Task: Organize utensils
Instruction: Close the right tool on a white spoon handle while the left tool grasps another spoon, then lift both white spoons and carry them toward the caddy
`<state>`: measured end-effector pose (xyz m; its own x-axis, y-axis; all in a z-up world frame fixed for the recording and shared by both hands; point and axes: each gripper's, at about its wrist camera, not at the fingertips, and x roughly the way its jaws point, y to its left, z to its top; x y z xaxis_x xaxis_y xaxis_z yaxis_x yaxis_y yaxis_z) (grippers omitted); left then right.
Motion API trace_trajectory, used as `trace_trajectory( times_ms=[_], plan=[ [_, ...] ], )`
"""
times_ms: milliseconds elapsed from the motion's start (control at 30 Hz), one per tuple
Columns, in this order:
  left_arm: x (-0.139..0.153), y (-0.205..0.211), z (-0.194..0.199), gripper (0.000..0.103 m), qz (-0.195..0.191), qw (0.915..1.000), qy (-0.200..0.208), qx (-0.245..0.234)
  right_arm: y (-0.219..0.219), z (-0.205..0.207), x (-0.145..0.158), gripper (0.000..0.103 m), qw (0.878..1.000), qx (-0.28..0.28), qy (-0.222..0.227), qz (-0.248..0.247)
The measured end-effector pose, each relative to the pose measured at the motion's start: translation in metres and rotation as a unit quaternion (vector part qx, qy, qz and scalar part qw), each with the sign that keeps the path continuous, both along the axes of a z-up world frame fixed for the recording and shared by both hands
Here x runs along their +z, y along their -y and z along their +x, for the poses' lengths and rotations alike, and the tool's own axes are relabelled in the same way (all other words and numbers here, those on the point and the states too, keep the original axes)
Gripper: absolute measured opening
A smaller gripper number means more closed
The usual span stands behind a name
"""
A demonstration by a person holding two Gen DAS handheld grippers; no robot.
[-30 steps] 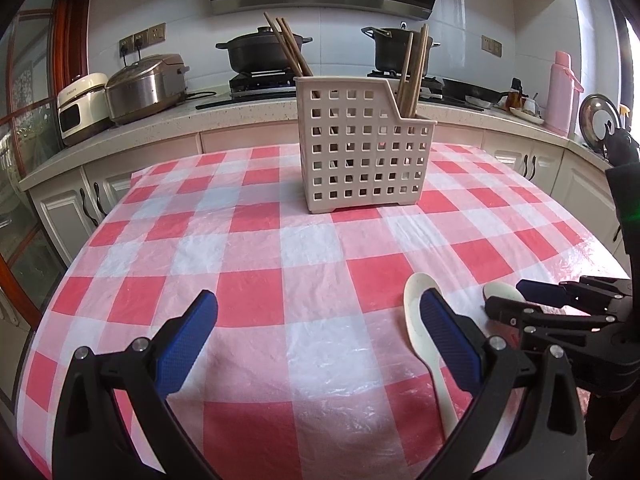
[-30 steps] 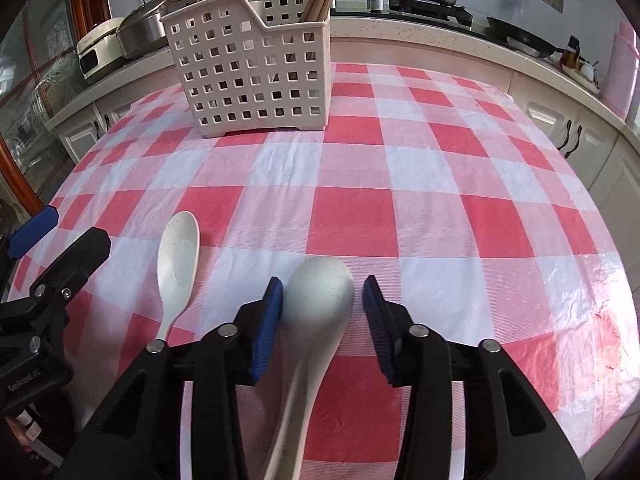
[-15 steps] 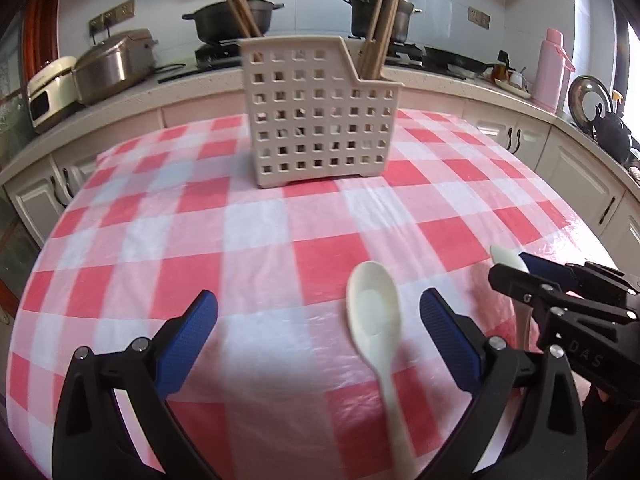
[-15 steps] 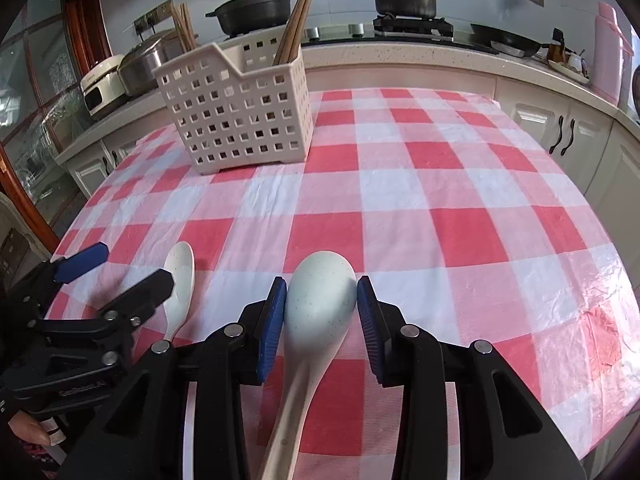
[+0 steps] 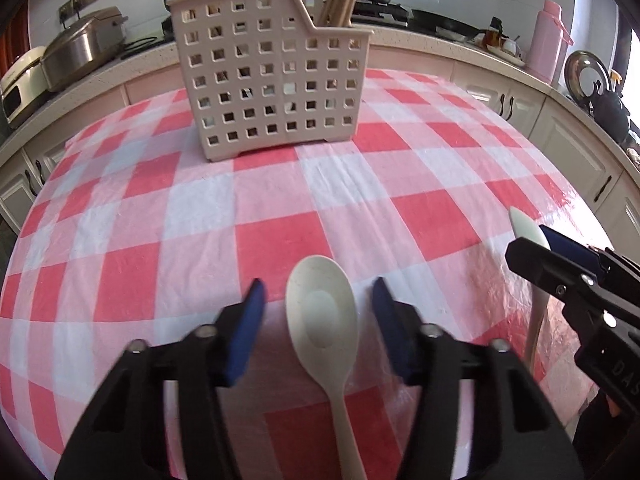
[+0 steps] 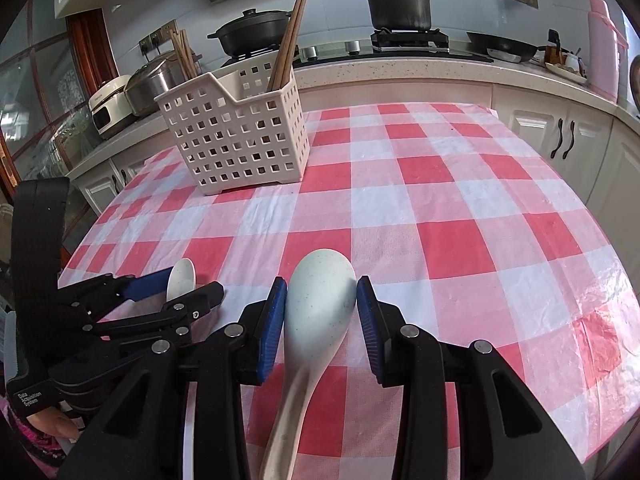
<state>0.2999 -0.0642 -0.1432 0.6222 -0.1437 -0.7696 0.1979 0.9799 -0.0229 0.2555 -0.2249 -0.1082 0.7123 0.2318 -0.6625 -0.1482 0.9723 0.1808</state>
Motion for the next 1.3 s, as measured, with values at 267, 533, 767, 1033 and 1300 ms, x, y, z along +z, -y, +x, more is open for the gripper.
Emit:
trace_trajectory(
  times_ms=[267, 533, 767, 1033, 1300],
  plan=[
    [0.004, -0.003, -0.005, 0.032, -0.01, 0.9999, 0.007, -0.004, -0.001, -0.004, 0.001, 0.035, 1.0, -0.001, 0.007, 0.003],
    [0.019, -0.01, -0.016, 0.031, -0.019, 0.9993, 0.033, -0.002, -0.005, -0.008, 0.008, 0.035, 1.0, -0.001, 0.018, 0.002],
    [0.033, -0.018, -0.027, 0.031, -0.027, 0.998, 0.058, 0.0, -0.009, -0.013, 0.017, 0.034, 1.0, -0.002, 0.03, 0.0],
    [0.057, -0.041, -0.043, 0.031, -0.058, 0.994, 0.092, 0.013, -0.019, -0.023, 0.033, 0.032, 0.998, 0.006, 0.054, -0.003],
    [0.071, -0.059, -0.056, 0.031, -0.064, 0.991, 0.116, 0.024, -0.03, -0.029, 0.044, 0.026, 0.997, 0.016, 0.071, -0.007]
  ],
)
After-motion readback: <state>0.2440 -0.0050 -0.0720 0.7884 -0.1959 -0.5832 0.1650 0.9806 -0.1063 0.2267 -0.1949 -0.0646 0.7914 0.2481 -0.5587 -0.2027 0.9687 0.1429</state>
